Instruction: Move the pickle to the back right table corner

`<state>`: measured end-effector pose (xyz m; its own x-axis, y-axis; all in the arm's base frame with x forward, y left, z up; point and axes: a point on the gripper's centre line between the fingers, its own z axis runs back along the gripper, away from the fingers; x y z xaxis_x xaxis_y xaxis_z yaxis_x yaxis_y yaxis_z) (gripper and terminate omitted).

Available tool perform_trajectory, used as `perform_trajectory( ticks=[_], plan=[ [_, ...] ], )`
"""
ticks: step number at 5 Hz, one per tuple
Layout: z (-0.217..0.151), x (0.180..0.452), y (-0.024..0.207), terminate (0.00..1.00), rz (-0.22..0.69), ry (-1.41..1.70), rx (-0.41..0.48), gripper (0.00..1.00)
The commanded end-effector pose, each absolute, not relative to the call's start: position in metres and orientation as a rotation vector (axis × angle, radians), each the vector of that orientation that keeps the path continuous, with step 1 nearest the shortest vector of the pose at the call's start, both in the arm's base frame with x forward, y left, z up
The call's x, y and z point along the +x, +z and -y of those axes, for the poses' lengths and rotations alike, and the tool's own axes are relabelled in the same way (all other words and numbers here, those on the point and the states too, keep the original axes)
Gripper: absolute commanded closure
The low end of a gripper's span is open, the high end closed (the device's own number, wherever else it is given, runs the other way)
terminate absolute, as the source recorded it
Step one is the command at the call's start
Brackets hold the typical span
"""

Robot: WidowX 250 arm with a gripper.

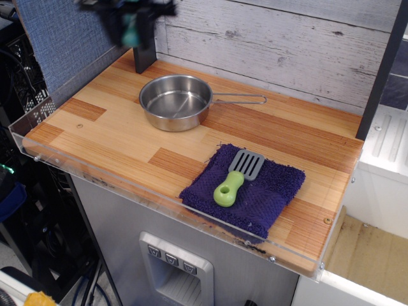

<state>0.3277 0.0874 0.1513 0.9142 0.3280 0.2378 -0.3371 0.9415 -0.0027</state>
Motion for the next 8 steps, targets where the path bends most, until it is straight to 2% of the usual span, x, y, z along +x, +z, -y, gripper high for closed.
perform_trajectory(
  ticks=[1,2,3,4,5,6,7,8],
  plan=[
    [0.008,0.366,0.159,0.0,0.245,0.264,-0.109,1.0],
    [0.059,0.378,0.141,0.0,0.205,0.177,-0.093,1.0],
    [0.09,0.379,0.119,0.0,0.165,0.096,-0.06,1.0],
    [0.098,0.368,0.095,0.0,0.101,0.033,-0.014,1.0],
    [0.085,0.354,0.082,0.0,0.059,0.024,0.032,1.0],
    [0.07,0.348,0.063,0.0,0.065,0.044,0.026,1.0],
    [0.08,0.357,0.037,0.0,0.072,0.041,0.017,1.0],
    [0.087,0.371,0.026,0.0,0.15,0.04,0.01,1.0]
  ],
)
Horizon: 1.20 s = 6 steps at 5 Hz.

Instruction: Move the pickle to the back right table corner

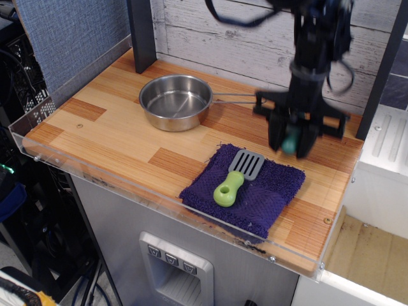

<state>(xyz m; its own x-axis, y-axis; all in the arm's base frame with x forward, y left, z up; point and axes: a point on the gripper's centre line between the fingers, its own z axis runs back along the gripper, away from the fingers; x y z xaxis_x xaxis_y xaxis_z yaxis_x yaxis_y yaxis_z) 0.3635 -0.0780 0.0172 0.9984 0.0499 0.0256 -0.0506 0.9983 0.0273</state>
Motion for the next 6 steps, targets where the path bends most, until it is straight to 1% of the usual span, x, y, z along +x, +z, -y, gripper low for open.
perform_trajectory(
  ticks=[1,2,3,4,5,6],
  plan=[
    [0.091,0.381,0.032,0.0,0.226,0.036,-0.002,1.0],
    [0.093,0.381,0.035,0.0,0.235,0.019,0.004,1.0],
    [0.091,0.38,0.046,0.0,0.238,0.007,0.012,0.0],
    [0.086,0.382,0.071,0.0,0.268,0.013,-0.007,0.0],
    [0.08,0.381,0.107,0.0,0.325,0.037,-0.037,0.0],
    [0.068,0.374,0.149,0.0,0.351,0.076,-0.061,0.0]
  ],
)
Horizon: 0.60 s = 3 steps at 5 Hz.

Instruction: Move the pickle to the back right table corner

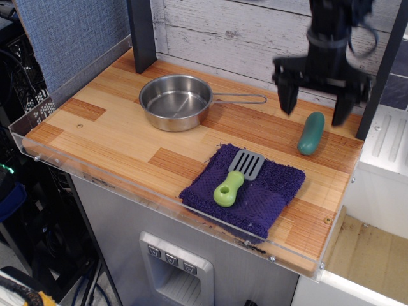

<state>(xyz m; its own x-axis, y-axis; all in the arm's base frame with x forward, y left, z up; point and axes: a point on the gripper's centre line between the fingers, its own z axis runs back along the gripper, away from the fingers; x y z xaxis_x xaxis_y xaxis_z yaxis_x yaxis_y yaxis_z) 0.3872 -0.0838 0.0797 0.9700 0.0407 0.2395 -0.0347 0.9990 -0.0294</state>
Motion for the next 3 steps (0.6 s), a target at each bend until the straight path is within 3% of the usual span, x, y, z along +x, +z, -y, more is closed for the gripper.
perform_trajectory(
  ticks=[1,3],
  plan=[
    [0.052,0.358,0.172,0.0,0.306,0.126,-0.06,0.0],
    [0.043,0.342,0.164,0.0,0.216,0.081,-0.083,0.0]
  ],
)
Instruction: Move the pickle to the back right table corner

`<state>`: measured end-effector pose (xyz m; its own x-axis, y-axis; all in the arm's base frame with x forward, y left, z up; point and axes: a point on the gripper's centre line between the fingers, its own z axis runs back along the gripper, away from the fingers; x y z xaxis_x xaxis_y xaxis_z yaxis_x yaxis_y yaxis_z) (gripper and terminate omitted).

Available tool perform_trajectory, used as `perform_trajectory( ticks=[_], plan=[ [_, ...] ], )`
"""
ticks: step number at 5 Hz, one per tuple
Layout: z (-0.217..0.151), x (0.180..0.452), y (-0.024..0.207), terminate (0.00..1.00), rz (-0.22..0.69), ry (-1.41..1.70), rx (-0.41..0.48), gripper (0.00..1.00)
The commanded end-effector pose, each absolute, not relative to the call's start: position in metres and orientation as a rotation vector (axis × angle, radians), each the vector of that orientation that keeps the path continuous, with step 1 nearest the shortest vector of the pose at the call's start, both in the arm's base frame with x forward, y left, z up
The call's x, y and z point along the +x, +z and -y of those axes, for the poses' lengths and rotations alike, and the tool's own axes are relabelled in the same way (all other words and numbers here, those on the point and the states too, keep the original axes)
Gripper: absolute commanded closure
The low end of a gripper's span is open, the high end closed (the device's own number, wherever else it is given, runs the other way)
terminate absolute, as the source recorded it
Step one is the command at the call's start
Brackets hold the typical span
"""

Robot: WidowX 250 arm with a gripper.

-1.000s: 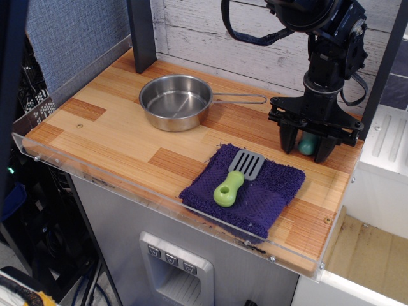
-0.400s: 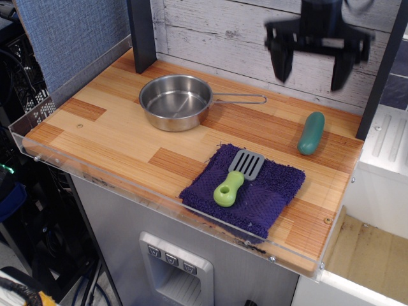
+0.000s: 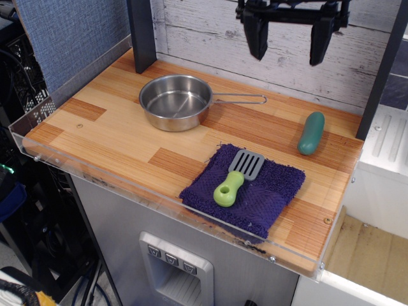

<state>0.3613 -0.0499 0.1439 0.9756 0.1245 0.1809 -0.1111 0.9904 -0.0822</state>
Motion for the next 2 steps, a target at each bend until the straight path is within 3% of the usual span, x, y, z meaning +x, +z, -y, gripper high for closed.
perform_trajectory(
  ticks=[1,2],
  plan=[
    [0.0427,0.3425,0.164,0.0,0.216,0.081,-0.083,0.0],
    [0.0427,0.3425,0.164,1.0,0.216,0.081,-0.083,0.0]
  ],
)
